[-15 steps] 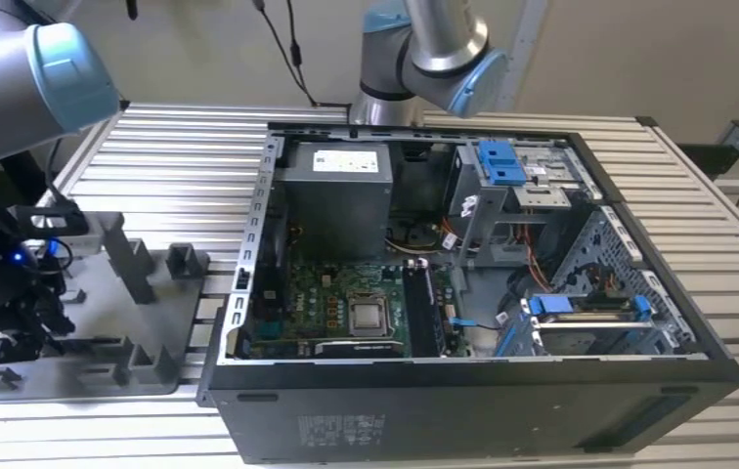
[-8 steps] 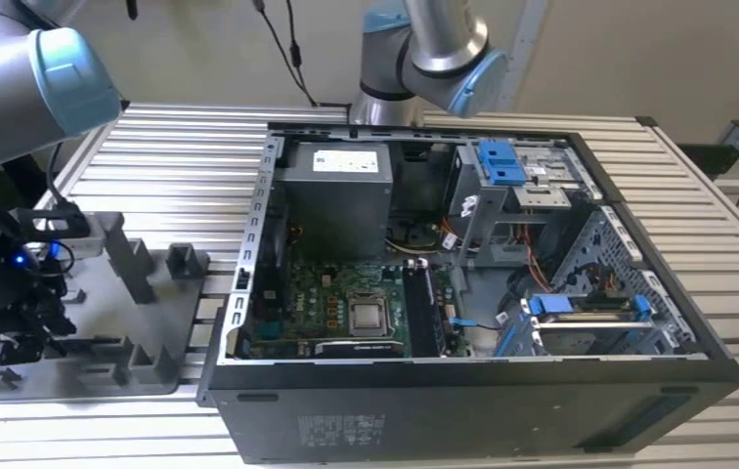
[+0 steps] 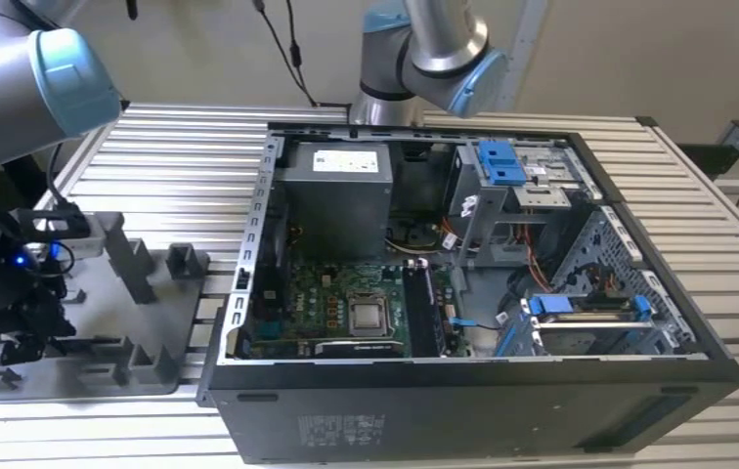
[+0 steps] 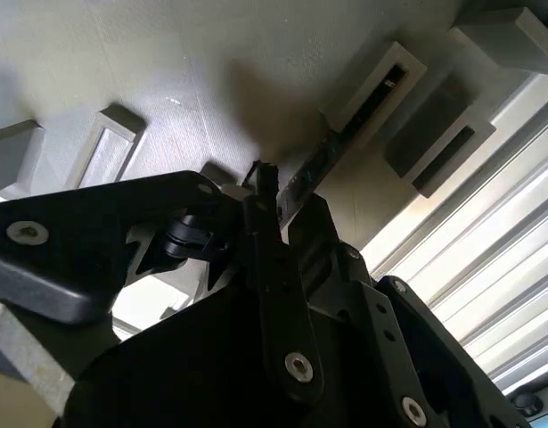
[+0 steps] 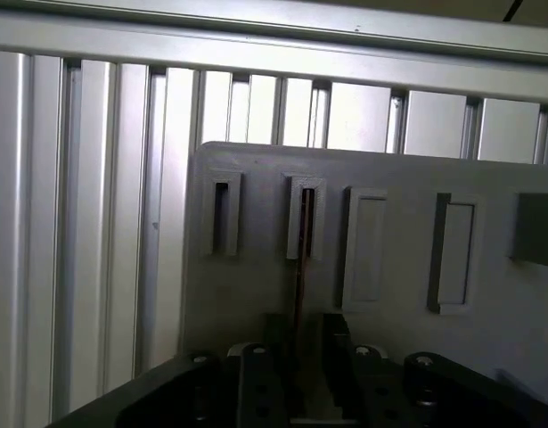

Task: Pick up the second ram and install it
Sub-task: 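Pick up the second ram and move it above second insertion slot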

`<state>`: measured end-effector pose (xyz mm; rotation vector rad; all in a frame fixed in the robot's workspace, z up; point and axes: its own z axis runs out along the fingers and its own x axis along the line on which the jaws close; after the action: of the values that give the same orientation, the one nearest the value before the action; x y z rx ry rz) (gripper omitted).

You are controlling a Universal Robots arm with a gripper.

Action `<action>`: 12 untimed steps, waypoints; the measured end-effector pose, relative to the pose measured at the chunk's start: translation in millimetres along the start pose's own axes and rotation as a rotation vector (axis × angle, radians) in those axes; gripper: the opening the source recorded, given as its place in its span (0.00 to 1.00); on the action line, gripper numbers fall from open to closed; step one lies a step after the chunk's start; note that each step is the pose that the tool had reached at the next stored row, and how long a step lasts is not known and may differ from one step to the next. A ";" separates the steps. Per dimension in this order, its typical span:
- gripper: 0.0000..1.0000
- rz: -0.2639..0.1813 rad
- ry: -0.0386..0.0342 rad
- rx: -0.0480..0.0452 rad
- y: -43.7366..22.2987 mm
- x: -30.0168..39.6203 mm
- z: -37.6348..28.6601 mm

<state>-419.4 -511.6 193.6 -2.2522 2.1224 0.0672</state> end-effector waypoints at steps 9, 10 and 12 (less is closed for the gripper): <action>0.14 0.000 0.0000 0.0000 0.0 0.0 0.5; 0.14 0.000 0.0000 0.0000 0.0 0.0 0.6; 0.14 0.000 0.0001 -0.0001 0.0 0.1 0.6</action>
<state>-419.4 -511.6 192.9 -2.2523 2.1224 0.0672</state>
